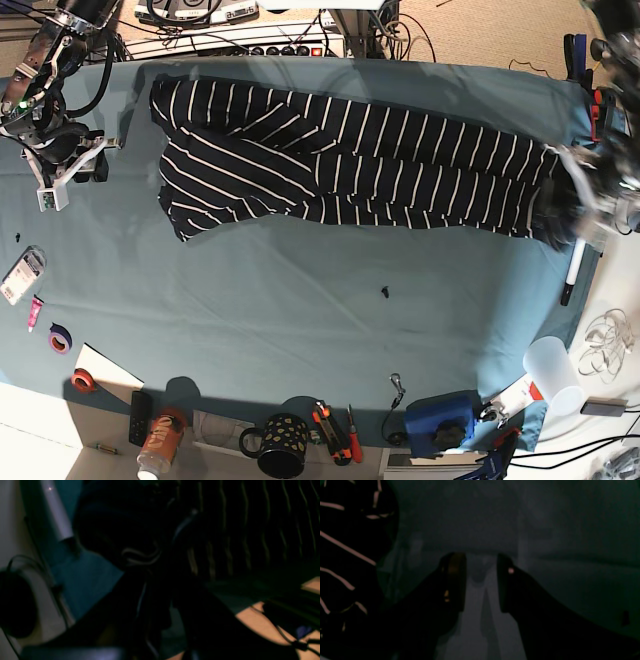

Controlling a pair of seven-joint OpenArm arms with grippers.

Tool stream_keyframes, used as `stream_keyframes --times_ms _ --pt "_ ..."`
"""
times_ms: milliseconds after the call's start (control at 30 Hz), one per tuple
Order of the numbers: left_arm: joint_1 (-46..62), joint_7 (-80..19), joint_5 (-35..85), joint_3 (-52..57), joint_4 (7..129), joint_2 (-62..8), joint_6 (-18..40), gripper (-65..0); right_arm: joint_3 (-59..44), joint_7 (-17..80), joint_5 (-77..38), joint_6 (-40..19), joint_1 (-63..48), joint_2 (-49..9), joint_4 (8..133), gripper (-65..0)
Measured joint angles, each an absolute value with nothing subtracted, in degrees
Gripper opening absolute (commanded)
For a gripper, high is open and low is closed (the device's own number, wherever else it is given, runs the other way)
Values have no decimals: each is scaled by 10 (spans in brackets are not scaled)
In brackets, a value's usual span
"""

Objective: Layout the t-shirt on the table in an organized manner, then fold the t-shirt properly
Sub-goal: 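Pull the shirt end with the left gripper to straighten the folded strip, then grasp the strip end with the left gripper and lift it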

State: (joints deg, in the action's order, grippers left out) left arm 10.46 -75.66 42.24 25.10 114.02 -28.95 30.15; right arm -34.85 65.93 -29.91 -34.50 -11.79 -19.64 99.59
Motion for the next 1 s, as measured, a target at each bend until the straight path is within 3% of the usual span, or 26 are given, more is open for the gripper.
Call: stream_keyframes --times_ms 300,700,1000 --pt "74 -721 268 68 1159 -235 248 -650 -349 660 -299 -345 -118 -196 996 -441" --pt "57 -715 225 -17 1159 -138 233 -650 -349 660 -299 -345 -118 -196 996 -442" --pt "57 -708 126 -108 1149 -95 214 -650 -349 660 -299 -345 -118 -196 996 -441"
